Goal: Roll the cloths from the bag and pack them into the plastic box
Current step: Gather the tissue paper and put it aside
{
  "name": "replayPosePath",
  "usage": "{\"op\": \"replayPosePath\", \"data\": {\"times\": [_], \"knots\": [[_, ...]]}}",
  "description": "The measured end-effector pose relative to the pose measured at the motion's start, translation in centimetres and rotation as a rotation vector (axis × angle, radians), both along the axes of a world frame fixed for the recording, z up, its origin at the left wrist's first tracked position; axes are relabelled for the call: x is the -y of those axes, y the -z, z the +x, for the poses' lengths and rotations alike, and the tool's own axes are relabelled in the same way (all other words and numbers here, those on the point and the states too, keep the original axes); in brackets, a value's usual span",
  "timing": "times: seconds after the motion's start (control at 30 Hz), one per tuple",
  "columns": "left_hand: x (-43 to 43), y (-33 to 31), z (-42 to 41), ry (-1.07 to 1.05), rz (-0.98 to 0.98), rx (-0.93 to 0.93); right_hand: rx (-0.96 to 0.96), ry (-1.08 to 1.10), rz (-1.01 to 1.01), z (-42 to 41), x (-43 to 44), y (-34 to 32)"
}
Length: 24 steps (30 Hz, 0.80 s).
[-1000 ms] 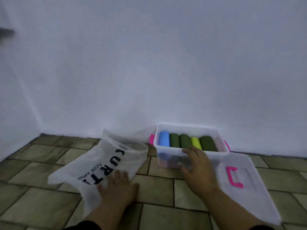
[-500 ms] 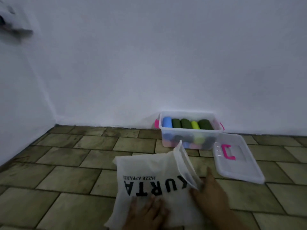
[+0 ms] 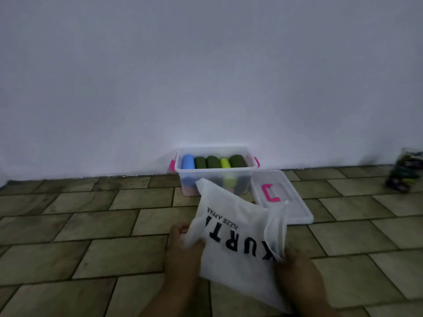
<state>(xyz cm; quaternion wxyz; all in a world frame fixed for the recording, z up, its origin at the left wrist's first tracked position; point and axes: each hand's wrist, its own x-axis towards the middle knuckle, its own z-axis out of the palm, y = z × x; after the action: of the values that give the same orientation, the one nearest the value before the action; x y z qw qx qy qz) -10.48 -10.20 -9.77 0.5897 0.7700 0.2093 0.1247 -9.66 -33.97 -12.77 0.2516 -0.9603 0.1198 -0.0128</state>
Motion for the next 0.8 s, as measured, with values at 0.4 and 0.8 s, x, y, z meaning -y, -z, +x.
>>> {"op": "replayPosePath", "data": {"times": [0.4, 0.8], "knots": [[12.2, 3.4, -1.4, 0.786, 1.292, 0.140, 0.254, -0.021, 0.860, 1.0, 1.0, -3.4], [3.0, 0.5, -1.1, 0.334, 0.696, 0.426, -0.045, -0.658, -0.232, 1.7, 0.2, 1.3]]}}
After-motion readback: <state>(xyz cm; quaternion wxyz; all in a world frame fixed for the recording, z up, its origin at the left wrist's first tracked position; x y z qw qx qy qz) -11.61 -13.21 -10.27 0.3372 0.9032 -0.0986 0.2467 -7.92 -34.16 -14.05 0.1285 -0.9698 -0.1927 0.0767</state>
